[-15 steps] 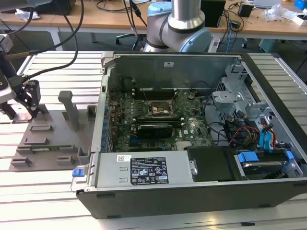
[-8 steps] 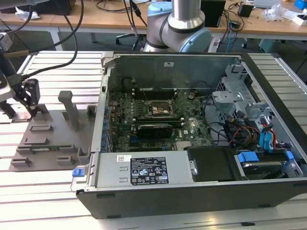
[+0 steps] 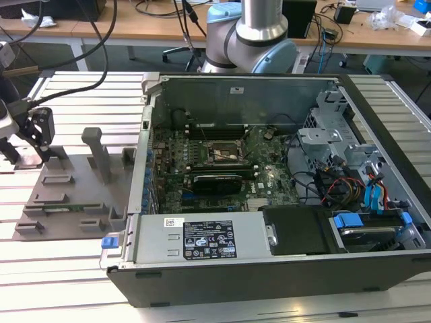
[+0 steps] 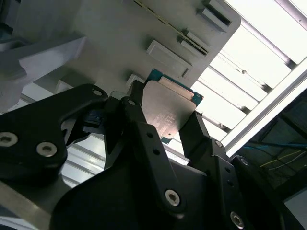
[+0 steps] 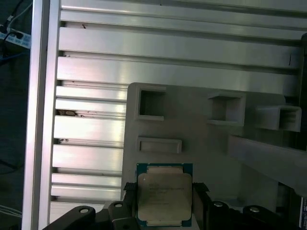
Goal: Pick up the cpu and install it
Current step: 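Pick up the cpu and move it towards the insertion slot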
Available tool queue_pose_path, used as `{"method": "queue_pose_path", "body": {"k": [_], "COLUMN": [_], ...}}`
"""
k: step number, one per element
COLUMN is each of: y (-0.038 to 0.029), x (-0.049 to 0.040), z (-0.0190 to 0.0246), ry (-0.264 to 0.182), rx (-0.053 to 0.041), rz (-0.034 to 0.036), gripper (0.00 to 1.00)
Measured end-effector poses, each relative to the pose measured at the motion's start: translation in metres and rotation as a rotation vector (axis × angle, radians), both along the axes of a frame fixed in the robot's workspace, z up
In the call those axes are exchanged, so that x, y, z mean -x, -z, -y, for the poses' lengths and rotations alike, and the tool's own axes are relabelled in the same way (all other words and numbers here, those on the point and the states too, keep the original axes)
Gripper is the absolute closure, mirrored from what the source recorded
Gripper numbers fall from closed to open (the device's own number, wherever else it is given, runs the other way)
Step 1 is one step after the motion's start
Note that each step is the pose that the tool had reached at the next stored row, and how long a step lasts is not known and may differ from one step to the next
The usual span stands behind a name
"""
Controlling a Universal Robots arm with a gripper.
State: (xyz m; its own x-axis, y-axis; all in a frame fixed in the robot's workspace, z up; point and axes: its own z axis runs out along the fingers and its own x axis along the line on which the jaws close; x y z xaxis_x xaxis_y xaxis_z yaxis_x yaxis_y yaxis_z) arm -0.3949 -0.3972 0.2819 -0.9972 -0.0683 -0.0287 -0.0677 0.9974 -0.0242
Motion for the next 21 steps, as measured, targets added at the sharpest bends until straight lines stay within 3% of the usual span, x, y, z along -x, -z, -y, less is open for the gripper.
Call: {"method": "queue_pose_path", "body": {"k": [13,21], "y": [-0.0119,-0.0298], "x": [0.0000,0.0000], "z": [0.0000,0.0000], "ry": [0.000,0.000], "rx": [0.0000,0.0000], "rz": [0.0000,0.0000], "gripper": [0.45,0.45]}}
